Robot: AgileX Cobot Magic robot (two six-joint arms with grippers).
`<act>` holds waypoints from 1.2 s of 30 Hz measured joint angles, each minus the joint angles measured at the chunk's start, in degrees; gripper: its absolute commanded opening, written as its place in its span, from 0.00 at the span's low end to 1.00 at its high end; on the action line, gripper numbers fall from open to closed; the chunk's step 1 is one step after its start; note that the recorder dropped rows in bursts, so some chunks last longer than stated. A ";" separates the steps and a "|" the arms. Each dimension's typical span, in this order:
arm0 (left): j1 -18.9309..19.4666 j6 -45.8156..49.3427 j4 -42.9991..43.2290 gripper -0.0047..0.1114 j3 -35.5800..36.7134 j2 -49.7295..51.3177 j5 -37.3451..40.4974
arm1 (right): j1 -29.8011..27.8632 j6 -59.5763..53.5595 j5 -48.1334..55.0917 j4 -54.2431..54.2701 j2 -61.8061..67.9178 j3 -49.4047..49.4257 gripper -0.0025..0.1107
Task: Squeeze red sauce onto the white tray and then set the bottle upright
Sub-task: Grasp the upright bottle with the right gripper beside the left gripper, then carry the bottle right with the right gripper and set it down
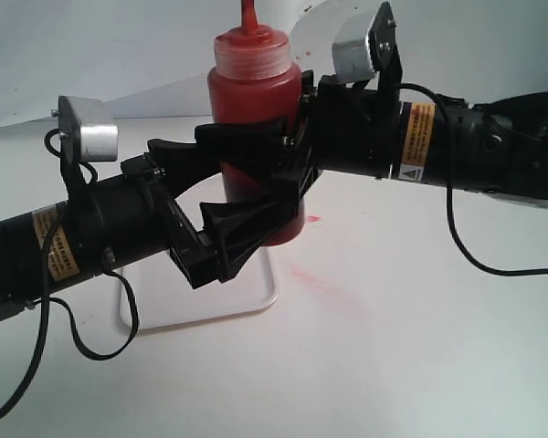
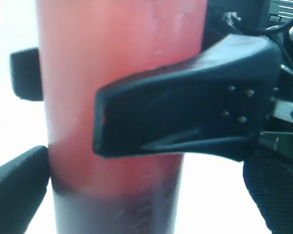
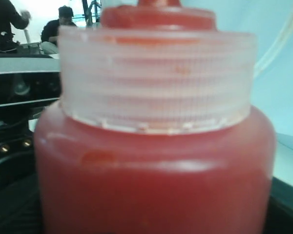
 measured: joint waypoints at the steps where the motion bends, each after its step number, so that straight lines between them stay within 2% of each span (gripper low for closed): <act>1: 0.00 0.00 0.25 0.94 0.00 0.00 -0.02 | -0.56 -0.11 -0.01 -0.42 0.00 0.00 0.02; 11: 0.00 0.00 4.99 0.94 0.00 0.00 -0.22 | -11.10 1.59 0.29 -11.11 0.00 2.04 0.02; 18: 0.00 0.00 5.48 0.94 0.00 0.00 -0.22 | -17.61 -9.44 -7.09 -6.85 0.00 12.92 0.02; 27: 0.00 0.00 5.47 0.94 0.00 0.00 -0.22 | -17.84 -24.37 -10.24 -3.81 2.14 25.51 0.02; 33: 0.00 0.00 5.47 0.94 0.00 0.00 -0.22 | -17.49 -30.02 -10.39 -3.72 10.38 27.08 0.02; 36: 0.00 0.00 5.47 0.94 0.00 0.00 -0.22 | -17.26 -33.29 -13.63 -2.95 14.07 26.96 0.02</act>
